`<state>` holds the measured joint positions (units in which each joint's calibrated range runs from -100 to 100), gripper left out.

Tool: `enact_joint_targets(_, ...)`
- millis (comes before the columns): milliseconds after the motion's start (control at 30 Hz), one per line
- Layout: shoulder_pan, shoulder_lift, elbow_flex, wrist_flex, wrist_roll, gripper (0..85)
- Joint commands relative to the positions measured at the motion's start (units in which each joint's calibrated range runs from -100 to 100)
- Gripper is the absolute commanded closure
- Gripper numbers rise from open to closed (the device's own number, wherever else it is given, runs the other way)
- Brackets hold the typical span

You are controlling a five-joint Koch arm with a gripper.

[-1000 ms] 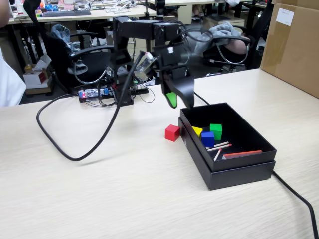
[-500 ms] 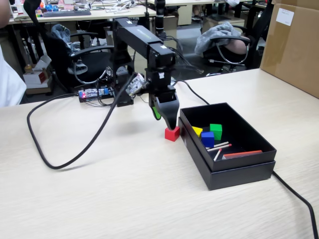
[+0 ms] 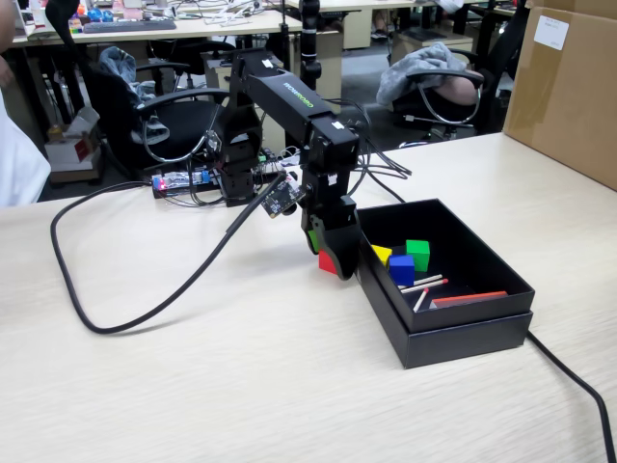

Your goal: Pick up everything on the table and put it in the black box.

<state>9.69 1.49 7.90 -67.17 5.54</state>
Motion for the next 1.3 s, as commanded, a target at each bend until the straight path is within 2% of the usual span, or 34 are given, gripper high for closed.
enact_joint_targets(0,0.6,-0.3,2.3,0.3,0.5,43.5)
enact_joint_targets(100,0.6,0.4,2.0,0.3,0.6,49.7)
enact_joint_targets(300,0.3,0.9,2.2,0.3,0.7,68.6)
enact_joint_targets(467,-0.2,-0.7,2.1,0.3,0.8,78.7)
enact_joint_targets(667,-1.8,-7.5,1.6,-1.2,0.6,78.9)
enact_joint_targets(900,-4.1,-25.1,0.1,-2.6,0.2,78.9)
enact_joint_targets(1100,-2.1,-30.0,9.1,-4.1,0.9,79.0)
enact_joint_targets(1267,1.0,-24.7,19.2,-4.3,1.6,78.9)
